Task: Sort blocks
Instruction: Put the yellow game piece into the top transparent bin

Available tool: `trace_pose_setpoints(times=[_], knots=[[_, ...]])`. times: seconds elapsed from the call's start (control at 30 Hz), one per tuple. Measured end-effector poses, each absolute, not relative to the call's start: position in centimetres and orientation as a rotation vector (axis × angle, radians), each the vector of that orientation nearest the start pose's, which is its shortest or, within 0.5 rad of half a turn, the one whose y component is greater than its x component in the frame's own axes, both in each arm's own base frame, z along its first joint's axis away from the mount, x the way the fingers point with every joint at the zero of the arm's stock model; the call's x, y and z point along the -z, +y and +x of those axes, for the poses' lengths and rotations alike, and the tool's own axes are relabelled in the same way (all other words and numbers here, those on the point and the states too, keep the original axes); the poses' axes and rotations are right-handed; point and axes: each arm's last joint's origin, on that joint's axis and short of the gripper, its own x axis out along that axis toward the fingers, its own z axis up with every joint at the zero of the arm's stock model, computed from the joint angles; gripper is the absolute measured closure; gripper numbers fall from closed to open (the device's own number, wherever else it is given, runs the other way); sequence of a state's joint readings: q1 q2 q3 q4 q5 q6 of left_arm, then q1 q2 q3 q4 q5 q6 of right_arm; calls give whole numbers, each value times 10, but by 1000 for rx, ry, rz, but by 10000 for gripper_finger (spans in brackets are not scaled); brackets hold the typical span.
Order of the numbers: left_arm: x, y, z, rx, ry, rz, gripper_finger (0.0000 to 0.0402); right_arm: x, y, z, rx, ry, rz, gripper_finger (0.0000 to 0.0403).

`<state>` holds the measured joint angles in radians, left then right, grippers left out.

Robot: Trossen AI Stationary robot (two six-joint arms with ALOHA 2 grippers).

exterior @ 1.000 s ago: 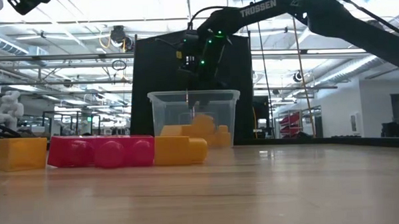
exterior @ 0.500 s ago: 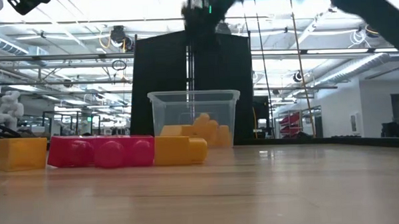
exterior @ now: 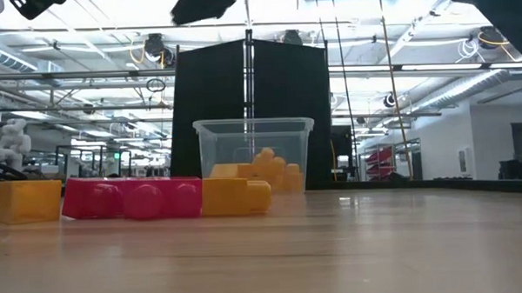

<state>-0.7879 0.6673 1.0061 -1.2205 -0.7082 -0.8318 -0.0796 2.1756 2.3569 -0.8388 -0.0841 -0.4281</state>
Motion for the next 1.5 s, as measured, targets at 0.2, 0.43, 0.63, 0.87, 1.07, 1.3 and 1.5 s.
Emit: trace_pose_setpoints(times=[0.2,0.43,0.63,0.87,1.07,1.3,1.5], knots=[[-336,-44,70,-190,613,-203,398,-321,-12,499,-284,702,-366,186],[-336,-44,70,-191,613,-204,398,-273,9,517,-391,785,-384,186],[-336,-44,70,-191,613,-204,398,-244,14,525,-460,836,-369,186],[-336,-44,70,-191,613,-204,398,-219,14,531,-497,879,-400,186],[-336,-44,70,-191,613,-204,398,-200,11,533,-532,918,-444,186],[-336,-44,70,-191,613,-204,398,-185,2,539,-527,912,-470,186],[-336,-44,70,-191,613,-205,398,-173,-6,539,-528,951,-455,186]])
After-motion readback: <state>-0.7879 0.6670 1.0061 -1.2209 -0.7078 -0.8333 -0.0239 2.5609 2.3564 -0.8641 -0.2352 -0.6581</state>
